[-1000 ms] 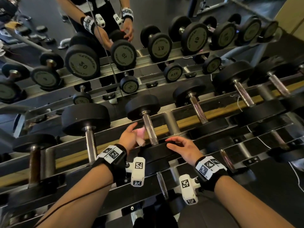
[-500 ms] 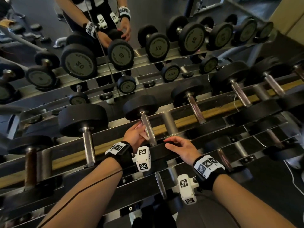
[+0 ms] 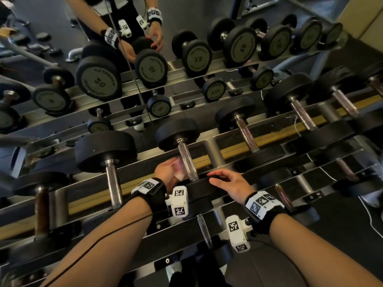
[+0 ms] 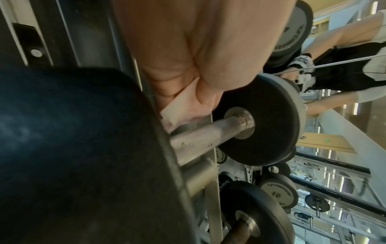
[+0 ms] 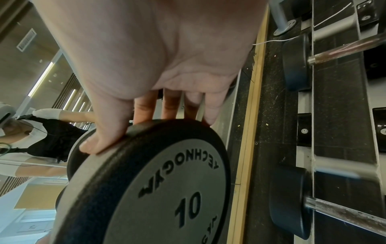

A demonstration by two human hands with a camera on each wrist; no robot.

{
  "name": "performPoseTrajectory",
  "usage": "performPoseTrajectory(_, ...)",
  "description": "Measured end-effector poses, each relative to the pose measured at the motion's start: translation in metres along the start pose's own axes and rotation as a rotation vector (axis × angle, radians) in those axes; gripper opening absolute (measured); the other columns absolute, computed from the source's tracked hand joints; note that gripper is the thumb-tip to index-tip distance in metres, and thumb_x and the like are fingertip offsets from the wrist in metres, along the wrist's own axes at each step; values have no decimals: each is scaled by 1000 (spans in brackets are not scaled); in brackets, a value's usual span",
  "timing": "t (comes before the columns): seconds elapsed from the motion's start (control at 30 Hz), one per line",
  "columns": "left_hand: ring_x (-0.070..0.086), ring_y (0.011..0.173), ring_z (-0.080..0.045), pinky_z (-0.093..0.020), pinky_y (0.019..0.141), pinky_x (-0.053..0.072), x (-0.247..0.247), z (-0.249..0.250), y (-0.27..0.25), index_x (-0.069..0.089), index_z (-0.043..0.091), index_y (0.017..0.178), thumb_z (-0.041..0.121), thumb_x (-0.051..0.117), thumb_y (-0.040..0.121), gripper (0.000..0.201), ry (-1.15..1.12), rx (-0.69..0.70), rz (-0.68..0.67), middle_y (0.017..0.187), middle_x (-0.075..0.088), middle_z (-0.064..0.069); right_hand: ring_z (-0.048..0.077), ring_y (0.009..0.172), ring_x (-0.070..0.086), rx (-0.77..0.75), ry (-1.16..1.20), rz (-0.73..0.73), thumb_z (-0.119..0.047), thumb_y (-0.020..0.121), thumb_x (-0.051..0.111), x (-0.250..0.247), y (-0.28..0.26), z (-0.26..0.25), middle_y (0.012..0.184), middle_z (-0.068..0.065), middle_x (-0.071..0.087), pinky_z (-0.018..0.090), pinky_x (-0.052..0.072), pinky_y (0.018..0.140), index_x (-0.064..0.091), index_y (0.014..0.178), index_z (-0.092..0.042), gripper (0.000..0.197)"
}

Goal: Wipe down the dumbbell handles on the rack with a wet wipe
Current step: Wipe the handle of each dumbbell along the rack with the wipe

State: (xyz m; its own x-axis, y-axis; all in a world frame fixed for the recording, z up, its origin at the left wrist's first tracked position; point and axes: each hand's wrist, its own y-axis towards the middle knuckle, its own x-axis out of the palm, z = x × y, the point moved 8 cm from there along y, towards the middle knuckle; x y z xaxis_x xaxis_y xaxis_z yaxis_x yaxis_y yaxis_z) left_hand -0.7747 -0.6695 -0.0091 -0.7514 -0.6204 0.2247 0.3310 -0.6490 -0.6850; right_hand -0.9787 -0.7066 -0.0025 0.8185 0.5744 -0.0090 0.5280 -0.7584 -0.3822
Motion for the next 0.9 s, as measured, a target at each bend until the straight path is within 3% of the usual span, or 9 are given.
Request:
performPoseTrajectory(0.13,70,78,-23,-29,58,58,15,-4,-4,62,-2,127,2,45,103,29,88,-2,-63,108,69,-21,10,102,67,-11,-5,14,-26,87,72,0,0,1,109,-3,71,25,57,84,71,106,-29,20)
performPoseTrajectory(0.27,71,89,-27,-34,67,60,1,-8,-12,65,3,121,-2,52,99,26,27,-11,-70,106,73,-18,14,104,66,-14,-12,4,-26,88,71,0,1,2,111,1,69,29,56,88,69,111,-25,23)
performPoseTrajectory(0.4,73,87,-26,-36,70,63,-16,5,-15,65,9,113,-5,53,96,25,-38,37,-44,99,74,-14,12,102,66,-13,-5,-8,-28,87,71,0,1,2,111,0,69,23,56,80,70,110,-27,23)
performPoseTrajectory(0.5,67,82,-27,-41,79,58,-14,9,-4,65,4,123,4,53,101,25,17,57,41,94,69,-14,10,101,67,-19,5,-4,-26,87,72,-1,1,2,110,-1,70,19,55,77,70,109,-26,23)
performPoseTrajectory(0.6,62,77,-26,-31,67,53,5,0,-6,56,-3,133,4,45,104,32,152,23,7,99,65,-19,12,102,67,-20,17,3,-25,87,72,0,2,3,110,1,70,22,56,78,70,109,-25,23)
performPoseTrajectory(0.7,67,87,-30,-35,77,59,16,-9,-10,53,-7,136,2,38,105,35,220,18,-87,117,66,-29,14,103,67,-26,23,11,-24,88,71,1,3,5,111,2,70,23,56,80,70,111,-23,23)
performPoseTrajectory(0.8,59,73,-26,-30,73,50,10,-11,-14,24,-12,149,8,37,106,49,184,0,-116,143,36,-44,12,102,68,-29,15,15,-25,87,71,0,3,5,110,1,70,22,56,80,70,110,-24,23)
performPoseTrajectory(0.83,60,74,-26,-28,70,50,7,-10,-17,19,-12,150,8,38,106,52,154,-15,-124,143,34,-45,11,100,68,-25,22,10,-26,87,71,0,3,5,110,1,70,22,56,79,70,110,-25,23)
performPoseTrajectory(0.9,66,86,-29,-30,65,59,-2,-6,-20,35,-4,148,1,42,103,46,88,-42,-102,130,56,-34,7,96,69,-16,32,2,-27,87,72,1,2,5,109,-1,70,20,56,75,70,109,-27,22)
